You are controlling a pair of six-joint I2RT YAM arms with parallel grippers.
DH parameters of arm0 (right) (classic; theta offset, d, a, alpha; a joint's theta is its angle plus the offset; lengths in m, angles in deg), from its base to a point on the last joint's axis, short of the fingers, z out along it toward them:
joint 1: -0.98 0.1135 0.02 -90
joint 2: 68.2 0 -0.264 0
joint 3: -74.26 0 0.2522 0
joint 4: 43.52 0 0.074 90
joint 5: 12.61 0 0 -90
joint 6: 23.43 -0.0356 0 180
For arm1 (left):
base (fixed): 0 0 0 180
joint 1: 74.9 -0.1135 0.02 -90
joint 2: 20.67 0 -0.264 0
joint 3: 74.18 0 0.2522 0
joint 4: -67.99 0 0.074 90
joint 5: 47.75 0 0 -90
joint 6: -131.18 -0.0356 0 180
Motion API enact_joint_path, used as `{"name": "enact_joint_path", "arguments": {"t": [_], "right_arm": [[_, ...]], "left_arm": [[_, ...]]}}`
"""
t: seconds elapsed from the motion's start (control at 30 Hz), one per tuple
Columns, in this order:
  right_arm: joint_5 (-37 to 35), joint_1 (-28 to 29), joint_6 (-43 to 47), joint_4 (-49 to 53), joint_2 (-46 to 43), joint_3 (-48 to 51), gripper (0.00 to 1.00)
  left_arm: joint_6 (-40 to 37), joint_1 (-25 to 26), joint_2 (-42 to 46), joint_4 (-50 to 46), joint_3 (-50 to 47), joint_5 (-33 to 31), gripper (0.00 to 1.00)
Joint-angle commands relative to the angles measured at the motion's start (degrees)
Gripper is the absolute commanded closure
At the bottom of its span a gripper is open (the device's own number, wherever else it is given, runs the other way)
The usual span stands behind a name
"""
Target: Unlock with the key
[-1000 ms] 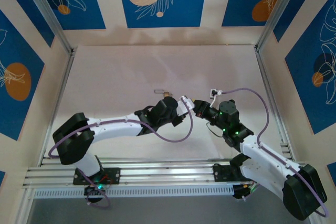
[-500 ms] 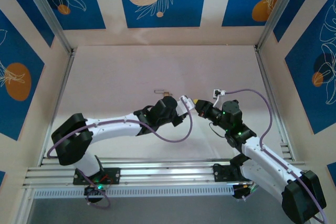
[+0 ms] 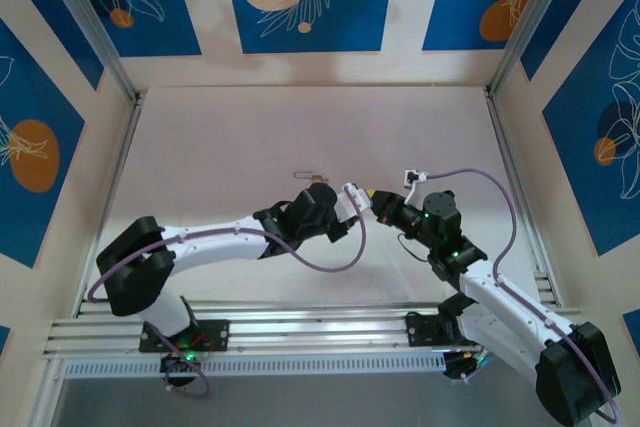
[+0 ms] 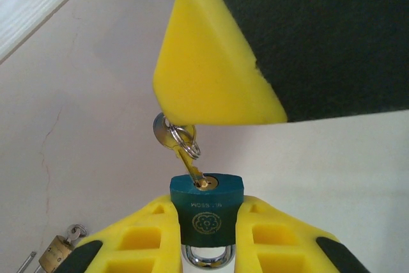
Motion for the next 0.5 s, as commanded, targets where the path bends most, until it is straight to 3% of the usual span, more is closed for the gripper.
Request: {"name": "enact_joint_path", "arguments": {"t": [0.0,0.47], "right_arm": [[3.0,0.2,1.2,1.1,-1.0,1.7,1.00],[-2.2,-1.9,2.6,5.5,-4.2,-1.1,1.00]], "left_arm": [[0.4,-0.6,3.0,2.7,0.8,1.8,0.82],[0.6,-1.2,0.7,-0.1,0.9,1.2,0.83]]}}
